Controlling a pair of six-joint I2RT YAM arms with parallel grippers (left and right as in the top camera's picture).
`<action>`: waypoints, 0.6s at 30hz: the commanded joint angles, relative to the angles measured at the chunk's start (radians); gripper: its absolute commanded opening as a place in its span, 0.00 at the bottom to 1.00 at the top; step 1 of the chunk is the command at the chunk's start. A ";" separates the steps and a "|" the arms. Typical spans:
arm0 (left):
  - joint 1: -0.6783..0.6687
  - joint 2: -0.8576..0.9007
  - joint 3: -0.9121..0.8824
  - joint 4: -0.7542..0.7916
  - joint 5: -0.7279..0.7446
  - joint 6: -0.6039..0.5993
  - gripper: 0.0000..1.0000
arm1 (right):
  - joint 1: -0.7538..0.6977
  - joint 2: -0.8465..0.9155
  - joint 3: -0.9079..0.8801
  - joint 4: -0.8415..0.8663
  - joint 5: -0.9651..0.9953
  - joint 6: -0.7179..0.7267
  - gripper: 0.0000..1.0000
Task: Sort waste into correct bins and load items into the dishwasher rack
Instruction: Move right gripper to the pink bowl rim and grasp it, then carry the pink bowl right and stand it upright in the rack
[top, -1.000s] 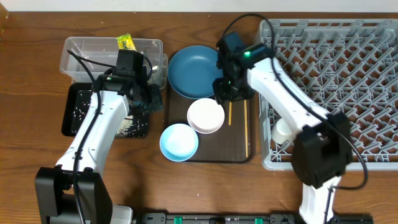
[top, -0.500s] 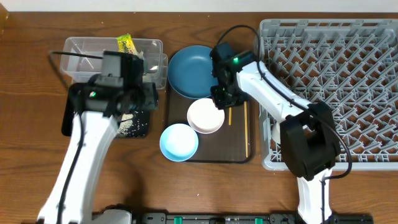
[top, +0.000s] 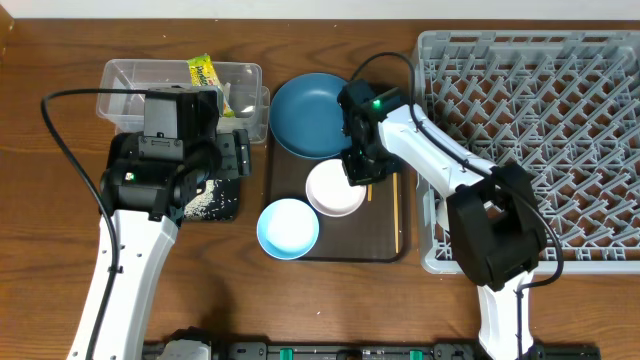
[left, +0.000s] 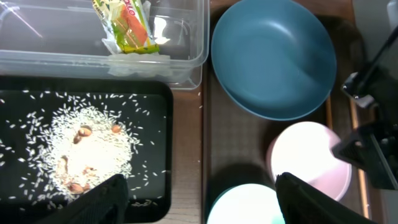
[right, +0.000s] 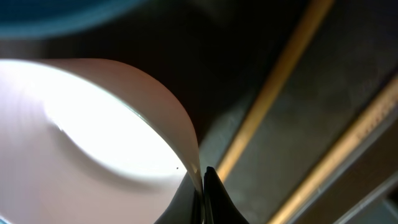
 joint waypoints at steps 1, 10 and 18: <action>0.000 0.001 0.019 -0.002 -0.015 0.007 0.81 | -0.013 -0.102 0.040 -0.042 0.006 -0.006 0.01; 0.000 0.001 0.019 -0.002 -0.015 0.007 0.87 | -0.065 -0.449 0.043 -0.142 0.399 0.089 0.01; 0.000 0.001 0.019 -0.002 -0.015 0.007 0.88 | -0.177 -0.503 0.043 -0.054 0.997 0.216 0.01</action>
